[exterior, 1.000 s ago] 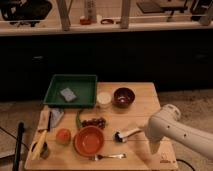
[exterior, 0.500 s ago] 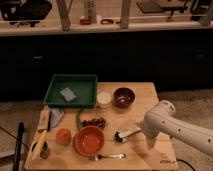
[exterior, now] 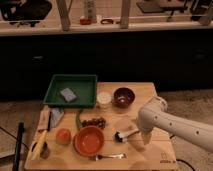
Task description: Place brush in purple bowl
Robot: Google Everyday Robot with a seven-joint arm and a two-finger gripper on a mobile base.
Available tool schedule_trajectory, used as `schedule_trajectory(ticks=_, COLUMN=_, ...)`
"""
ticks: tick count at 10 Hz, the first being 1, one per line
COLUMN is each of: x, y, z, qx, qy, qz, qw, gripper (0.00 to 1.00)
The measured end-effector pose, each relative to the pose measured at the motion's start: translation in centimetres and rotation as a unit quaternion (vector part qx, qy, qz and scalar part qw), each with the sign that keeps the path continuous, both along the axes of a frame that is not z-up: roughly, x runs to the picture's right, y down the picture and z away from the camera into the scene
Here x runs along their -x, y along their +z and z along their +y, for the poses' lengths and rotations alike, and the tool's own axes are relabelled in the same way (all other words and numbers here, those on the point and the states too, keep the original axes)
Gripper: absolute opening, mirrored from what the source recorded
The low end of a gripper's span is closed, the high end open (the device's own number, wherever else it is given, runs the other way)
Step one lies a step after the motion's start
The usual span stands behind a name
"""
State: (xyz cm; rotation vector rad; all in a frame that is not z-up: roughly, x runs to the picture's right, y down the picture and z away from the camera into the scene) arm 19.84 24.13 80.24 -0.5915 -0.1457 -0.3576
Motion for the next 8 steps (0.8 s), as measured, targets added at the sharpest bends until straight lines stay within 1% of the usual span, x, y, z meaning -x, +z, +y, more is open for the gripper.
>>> schedule_trajectory(ticks=2, x=0.3, y=1.2, z=-0.4, qx=0.001, qy=0.001, qz=-0.001, qw=1.0000, gripper=0.53)
schedule_trajectory(ticks=4, x=0.1, y=2.3, z=-0.5, qx=0.003, qy=0.004, qz=-0.004, qw=1.0000, gripper=0.37)
schedule_trajectory(ticks=5, x=-0.1, y=3.0, z=-0.4, qx=0.009, qy=0.008, qz=-0.006, qw=0.9999, gripper=0.23)
schedule_trajectory(ticks=7, x=-0.4, y=3.6, z=-0.3, qx=0.012, qy=0.012, qz=-0.008, qw=0.9998, gripper=0.06)
schedule_trajectory(ticks=8, x=-0.5, y=3.8, z=-0.5, qx=0.011, qy=0.014, qz=-0.010, qw=0.9998, gripper=0.01)
